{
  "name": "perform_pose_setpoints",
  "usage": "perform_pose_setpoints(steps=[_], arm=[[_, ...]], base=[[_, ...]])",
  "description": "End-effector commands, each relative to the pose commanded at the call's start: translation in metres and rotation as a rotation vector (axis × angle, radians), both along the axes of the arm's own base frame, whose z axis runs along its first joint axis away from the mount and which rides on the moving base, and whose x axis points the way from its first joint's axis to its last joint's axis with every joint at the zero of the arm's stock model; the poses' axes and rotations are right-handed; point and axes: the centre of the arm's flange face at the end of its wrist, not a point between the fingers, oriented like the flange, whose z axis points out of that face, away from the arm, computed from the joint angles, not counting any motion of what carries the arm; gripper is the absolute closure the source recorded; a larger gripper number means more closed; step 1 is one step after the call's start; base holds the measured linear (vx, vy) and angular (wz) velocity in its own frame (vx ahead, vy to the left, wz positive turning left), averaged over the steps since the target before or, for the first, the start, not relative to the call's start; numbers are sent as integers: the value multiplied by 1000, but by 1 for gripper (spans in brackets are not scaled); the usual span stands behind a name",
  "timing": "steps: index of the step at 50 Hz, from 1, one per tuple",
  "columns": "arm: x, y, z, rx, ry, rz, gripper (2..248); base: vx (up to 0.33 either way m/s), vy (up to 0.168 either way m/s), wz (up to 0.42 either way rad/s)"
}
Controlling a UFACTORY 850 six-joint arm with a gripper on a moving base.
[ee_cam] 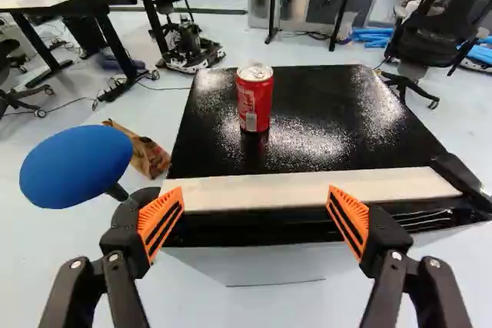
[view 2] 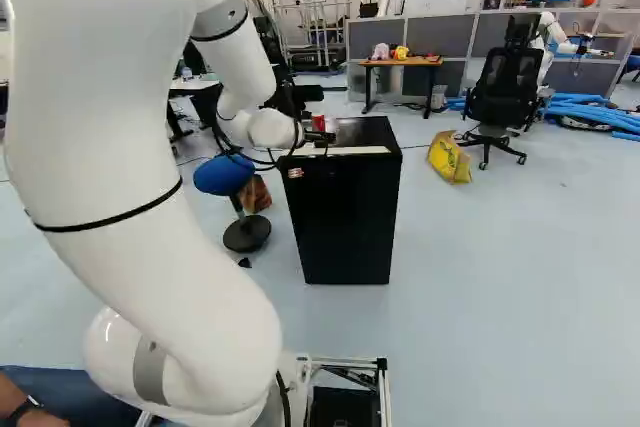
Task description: Grab a drink from the fridge
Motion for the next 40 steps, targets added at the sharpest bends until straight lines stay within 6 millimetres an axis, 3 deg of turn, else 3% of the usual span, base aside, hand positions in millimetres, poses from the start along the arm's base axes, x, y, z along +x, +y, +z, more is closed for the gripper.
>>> perform_pose_setpoints(steps=[40], arm=[[46,-1,-23,-6,-203,4,3]], base=[[0,0,0]])
